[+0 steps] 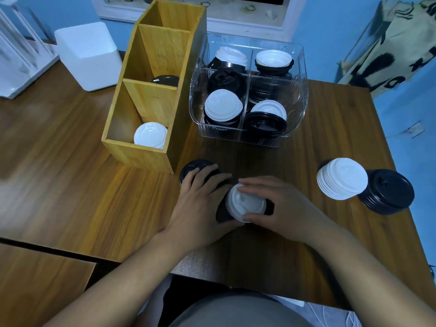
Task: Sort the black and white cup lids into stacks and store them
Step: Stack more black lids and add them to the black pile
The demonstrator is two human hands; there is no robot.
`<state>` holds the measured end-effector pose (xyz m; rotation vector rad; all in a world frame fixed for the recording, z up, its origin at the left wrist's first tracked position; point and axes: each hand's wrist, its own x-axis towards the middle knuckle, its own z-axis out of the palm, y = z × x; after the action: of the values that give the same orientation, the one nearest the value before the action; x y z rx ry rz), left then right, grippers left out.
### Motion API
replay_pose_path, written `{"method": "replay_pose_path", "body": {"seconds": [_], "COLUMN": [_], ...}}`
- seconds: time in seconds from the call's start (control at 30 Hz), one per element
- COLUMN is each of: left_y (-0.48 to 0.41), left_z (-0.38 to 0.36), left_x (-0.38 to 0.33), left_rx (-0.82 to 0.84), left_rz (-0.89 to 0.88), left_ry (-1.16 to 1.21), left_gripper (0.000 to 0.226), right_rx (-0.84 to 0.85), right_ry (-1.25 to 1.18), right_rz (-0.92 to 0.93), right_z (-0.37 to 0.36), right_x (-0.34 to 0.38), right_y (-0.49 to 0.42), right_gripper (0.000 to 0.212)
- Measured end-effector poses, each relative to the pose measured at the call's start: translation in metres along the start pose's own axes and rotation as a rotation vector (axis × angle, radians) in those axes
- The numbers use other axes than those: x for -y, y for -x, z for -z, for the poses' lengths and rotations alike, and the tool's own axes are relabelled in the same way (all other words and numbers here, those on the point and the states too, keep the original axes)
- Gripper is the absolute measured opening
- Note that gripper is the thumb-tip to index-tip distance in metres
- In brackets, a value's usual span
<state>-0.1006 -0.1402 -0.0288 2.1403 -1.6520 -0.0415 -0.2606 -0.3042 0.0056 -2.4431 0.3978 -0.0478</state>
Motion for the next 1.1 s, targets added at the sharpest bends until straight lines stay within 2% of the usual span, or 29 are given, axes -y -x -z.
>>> {"method": "replay_pose_path", "body": {"seconds": [0.3, 0.53, 0.8, 0.93, 1.03, 1.1], "left_y": [0.000, 0.001, 0.006, 0.004, 0.013, 0.023], "left_z": [0.003, 0.004, 0.012, 0.018, 0.010, 0.001], "left_x": [-0.002, -0.003, -0.001, -0.001, -0.016, -0.028], "left_rx": [0.057, 0.072, 0.044, 0.012, -0.045, -0.028], "left_rz": [0.001, 0.001, -0.008, -0.039, -0.138, -0.143], "left_ry": [-0.032, -0.070, -0.050, -0.157, -0.071, 0.029], "left_gripper": [0.084, 0.078, 0.083, 0.077, 0.071, 0.070], "right_rx": [0.063, 0.099, -0.096, -0.207, -0.251, -0.260], "right_ry": [0.059, 0.155, 0.219, 0.028, -0.118, -0.138], "right_rz": [-0.023, -0.053, -0.113, -0.183, -0.212, -0.206], "right_z": [-0.004, -0.006, -0.020, -0.026, -0.026, -0.023], "right_x": [0.001, 0.016, 0.018, 0.009, 0.000, -0.003], "right_y": [-0.005, -0.005, 0.012, 0.012, 0.013, 0.018], "right_gripper": [0.065, 0.062, 0.062, 0.062, 0.069, 0.071]}}
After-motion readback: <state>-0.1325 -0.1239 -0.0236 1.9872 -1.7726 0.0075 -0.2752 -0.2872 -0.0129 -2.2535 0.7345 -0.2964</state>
